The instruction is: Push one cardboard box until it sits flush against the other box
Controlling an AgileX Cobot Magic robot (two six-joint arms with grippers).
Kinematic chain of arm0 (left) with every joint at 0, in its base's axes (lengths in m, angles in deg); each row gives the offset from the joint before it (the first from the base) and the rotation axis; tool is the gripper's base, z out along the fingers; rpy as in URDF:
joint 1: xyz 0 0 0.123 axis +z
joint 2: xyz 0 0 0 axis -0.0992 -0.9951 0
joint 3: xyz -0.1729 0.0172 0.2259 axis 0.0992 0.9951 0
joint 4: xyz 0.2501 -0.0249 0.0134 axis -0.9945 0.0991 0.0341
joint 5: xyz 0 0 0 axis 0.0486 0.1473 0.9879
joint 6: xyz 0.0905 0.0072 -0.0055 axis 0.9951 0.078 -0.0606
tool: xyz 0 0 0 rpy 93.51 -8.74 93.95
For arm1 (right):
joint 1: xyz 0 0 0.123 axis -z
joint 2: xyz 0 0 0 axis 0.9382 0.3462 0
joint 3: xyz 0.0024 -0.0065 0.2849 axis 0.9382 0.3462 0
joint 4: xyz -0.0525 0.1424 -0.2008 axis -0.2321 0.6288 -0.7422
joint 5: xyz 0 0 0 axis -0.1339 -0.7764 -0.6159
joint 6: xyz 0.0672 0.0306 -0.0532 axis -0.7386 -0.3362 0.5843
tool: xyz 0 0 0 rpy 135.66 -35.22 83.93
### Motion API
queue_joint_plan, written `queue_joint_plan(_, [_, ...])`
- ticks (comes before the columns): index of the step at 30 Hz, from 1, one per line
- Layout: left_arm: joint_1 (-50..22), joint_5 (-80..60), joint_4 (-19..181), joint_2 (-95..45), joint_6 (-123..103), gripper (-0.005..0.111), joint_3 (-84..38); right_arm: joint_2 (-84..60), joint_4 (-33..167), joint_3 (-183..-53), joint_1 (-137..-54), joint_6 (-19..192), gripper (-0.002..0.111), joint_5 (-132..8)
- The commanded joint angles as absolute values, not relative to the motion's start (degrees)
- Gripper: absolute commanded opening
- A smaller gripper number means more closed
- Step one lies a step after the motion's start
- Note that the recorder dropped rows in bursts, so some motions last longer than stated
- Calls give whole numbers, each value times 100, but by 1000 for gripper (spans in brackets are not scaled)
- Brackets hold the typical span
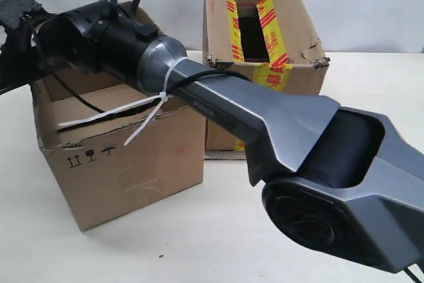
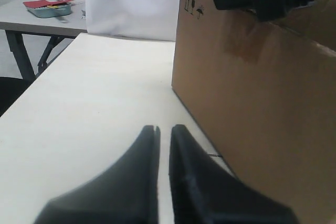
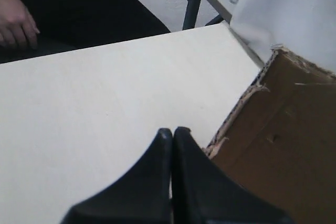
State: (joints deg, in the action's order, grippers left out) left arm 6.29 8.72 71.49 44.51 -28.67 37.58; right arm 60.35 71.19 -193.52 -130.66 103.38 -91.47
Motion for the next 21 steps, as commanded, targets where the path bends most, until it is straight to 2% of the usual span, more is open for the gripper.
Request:
queue_joint_plan(1, [647,824,7144,4464,-2884,0,3769,6101,7045,-19383,-12840,10265,0,-9439])
queue_joint_plan(13, [647,824,7144,4464,-2884,0,3769,6088,6884,-19412,-12404,9934,0,-9698])
queue_joint_plan(21, [647,824,7144,4464,-2884,0,3769,6088,6452,-20015,-12360,9506,0,-10100])
